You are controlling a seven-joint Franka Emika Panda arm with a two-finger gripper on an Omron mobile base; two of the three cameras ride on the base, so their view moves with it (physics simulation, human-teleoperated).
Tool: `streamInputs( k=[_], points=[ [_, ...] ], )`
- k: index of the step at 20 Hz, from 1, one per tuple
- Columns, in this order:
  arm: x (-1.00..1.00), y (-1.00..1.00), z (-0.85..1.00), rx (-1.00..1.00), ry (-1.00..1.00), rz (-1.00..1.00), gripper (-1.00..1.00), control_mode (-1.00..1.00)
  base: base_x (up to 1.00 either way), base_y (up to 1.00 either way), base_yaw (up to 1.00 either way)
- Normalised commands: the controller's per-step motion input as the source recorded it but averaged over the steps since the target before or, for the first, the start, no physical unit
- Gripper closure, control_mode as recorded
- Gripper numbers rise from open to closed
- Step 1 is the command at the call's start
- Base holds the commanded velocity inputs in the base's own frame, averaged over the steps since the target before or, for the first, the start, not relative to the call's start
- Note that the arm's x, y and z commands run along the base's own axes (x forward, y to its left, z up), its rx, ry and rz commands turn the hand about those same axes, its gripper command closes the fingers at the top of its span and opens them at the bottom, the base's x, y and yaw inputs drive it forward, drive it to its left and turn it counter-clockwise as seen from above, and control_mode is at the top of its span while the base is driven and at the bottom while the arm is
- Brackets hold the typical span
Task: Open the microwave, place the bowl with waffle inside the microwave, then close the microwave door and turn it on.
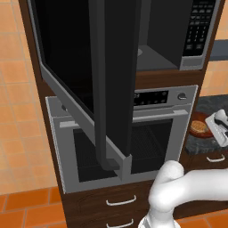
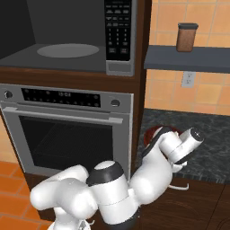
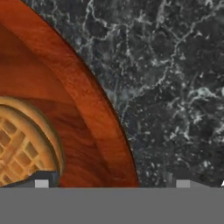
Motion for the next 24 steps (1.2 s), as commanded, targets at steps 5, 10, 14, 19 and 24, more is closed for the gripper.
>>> streamInputs(
  k=[5,10,14,19,24],
  points=[
    [0.0,0.0,0.0,0.0,0.0,0.0,1.0,-1.0,0.0,0.0,0.0],
    [-0.07,0.0,0.0,0.0,-0.02,0.0,1.0,-1.0,0.0,0.0,0.0],
    [-0.83,0.0,0.35,0.0,-0.2,0.0,1.0,-1.0,0.0,0.0,0.0],
    [-1.0,0.0,0.86,-0.02,-0.33,0.0,1.0,-1.0,0.0,0.0,0.0],
    [-1.0,0.1,0.96,-0.09,-0.41,0.0,1.0,-1.0,0.0,0.0,0.0]
  ],
)
